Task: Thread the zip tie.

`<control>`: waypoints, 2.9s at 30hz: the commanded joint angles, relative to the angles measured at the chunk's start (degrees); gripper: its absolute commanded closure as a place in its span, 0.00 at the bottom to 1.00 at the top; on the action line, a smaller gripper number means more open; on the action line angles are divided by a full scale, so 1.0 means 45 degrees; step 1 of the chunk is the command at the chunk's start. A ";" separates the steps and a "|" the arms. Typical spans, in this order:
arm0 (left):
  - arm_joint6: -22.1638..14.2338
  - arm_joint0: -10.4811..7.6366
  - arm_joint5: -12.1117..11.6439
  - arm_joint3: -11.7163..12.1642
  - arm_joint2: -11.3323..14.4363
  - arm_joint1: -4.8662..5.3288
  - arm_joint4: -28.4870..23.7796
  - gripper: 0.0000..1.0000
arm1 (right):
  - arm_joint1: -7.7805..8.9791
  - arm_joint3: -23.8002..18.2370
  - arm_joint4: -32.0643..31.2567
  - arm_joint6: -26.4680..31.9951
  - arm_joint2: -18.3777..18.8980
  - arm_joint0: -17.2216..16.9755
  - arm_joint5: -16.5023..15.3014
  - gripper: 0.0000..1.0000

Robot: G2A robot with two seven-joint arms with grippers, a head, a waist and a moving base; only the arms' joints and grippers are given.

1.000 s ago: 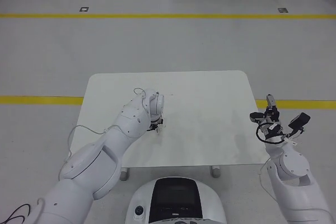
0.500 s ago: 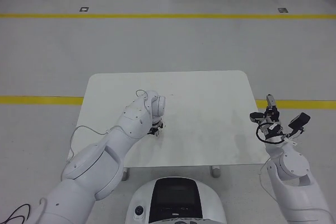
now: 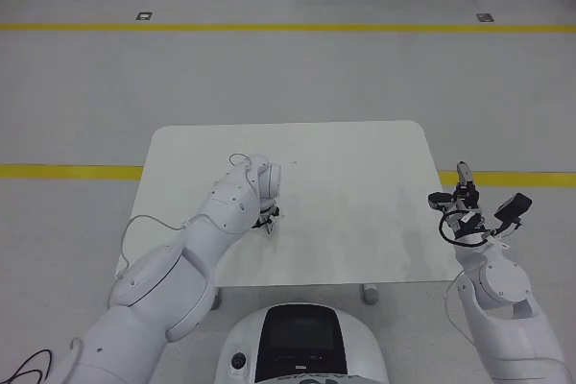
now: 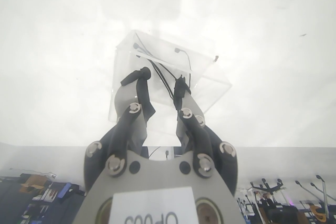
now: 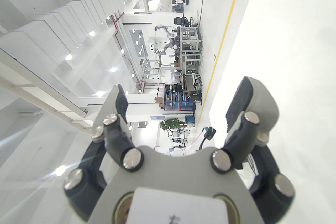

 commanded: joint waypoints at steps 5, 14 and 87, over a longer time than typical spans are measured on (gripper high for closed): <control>0.0328 -0.0028 0.0000 0.0288 -0.0045 -0.0101 -0.0012 0.78 | 0.0000 0.0000 0.0000 0.0000 0.0000 0.0000 0.0000 0.00; 0.0821 0.0047 0.0000 0.0676 -0.0053 -0.0252 -0.0203 0.77 | 0.0000 0.0000 0.0000 0.0000 0.0000 0.0000 0.0000 0.00; 0.0395 0.0905 0.0000 -0.3067 -0.1433 0.0879 0.2523 1.00 | 0.0000 0.0000 0.0000 0.0000 0.0000 0.0000 0.0000 0.00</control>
